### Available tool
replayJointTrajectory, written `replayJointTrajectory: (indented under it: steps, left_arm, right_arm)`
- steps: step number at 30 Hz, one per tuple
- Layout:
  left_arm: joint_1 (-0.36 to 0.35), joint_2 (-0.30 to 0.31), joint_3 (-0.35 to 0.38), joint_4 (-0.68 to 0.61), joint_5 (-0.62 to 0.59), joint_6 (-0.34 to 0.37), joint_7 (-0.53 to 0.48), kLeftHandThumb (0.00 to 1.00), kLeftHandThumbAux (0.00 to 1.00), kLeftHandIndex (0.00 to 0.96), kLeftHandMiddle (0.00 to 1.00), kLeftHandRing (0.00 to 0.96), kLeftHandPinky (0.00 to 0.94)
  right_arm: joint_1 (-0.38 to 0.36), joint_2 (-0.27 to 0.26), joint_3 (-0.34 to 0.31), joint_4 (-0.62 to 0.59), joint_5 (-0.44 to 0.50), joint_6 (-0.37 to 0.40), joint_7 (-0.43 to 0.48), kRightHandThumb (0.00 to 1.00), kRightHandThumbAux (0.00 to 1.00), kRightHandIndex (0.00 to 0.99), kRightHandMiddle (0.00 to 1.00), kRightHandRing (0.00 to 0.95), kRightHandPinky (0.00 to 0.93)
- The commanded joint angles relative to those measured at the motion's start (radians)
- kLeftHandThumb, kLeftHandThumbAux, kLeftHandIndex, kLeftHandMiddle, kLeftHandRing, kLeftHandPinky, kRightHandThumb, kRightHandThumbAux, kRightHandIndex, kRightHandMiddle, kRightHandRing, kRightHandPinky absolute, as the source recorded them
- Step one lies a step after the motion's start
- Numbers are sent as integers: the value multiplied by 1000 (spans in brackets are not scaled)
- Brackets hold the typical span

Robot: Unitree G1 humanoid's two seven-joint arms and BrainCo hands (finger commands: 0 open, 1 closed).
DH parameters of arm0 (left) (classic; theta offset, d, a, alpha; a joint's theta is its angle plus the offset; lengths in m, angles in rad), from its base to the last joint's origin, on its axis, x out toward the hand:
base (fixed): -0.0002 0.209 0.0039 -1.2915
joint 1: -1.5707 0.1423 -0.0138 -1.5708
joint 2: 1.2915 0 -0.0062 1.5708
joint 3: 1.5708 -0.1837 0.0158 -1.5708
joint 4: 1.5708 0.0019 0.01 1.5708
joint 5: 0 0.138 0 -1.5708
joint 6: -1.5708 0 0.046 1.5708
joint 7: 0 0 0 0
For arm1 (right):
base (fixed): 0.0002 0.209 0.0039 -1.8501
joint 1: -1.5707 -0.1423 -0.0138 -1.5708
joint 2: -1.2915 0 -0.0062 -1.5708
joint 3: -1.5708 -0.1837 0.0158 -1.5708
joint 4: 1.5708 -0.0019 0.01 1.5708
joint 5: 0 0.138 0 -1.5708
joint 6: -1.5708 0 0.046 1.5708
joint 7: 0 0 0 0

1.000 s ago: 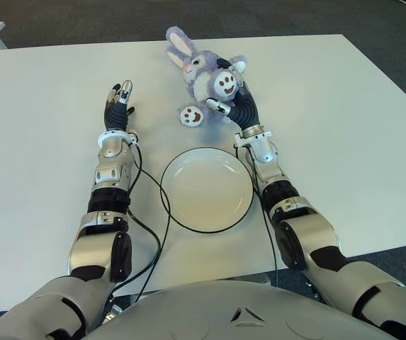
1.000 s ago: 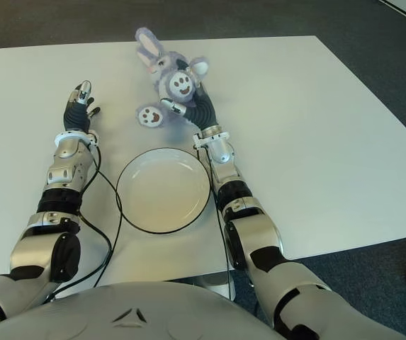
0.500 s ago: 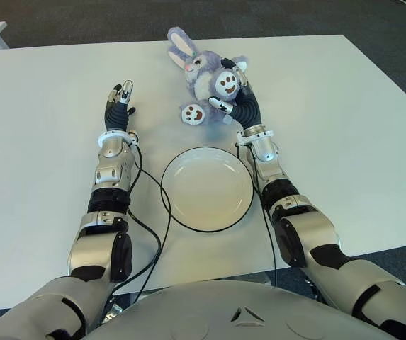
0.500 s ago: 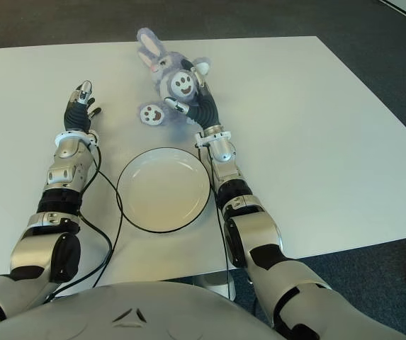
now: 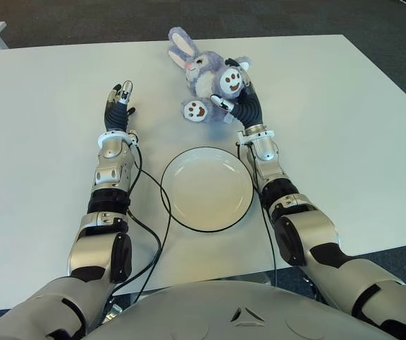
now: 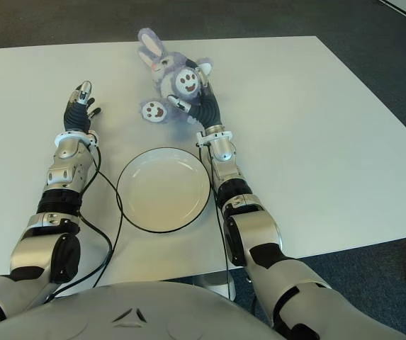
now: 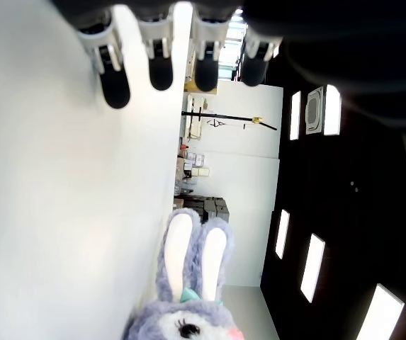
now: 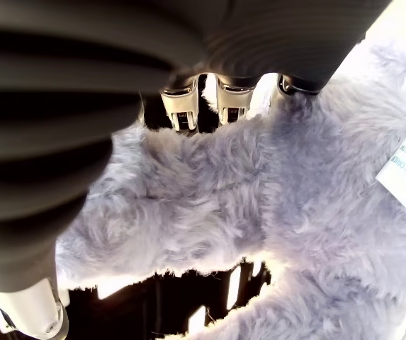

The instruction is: Put the doll into the plate.

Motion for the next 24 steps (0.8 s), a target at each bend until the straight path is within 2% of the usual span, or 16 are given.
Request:
replayJointTrajectory:
  steps: [1, 24]
  left_arm:
    - [21, -3, -8, 9, 7, 13, -4, 0, 368, 0, 90, 61, 0]
    - [25, -4, -10, -2, 7, 16, -4, 0, 367, 0, 86, 59, 0]
  right_arm:
    - [94, 4, -4, 76, -2, 40, 3, 157, 697, 0, 0, 0, 0]
    - [72, 2, -36, 92, 15, 101, 9, 174, 715, 7, 0, 0, 0]
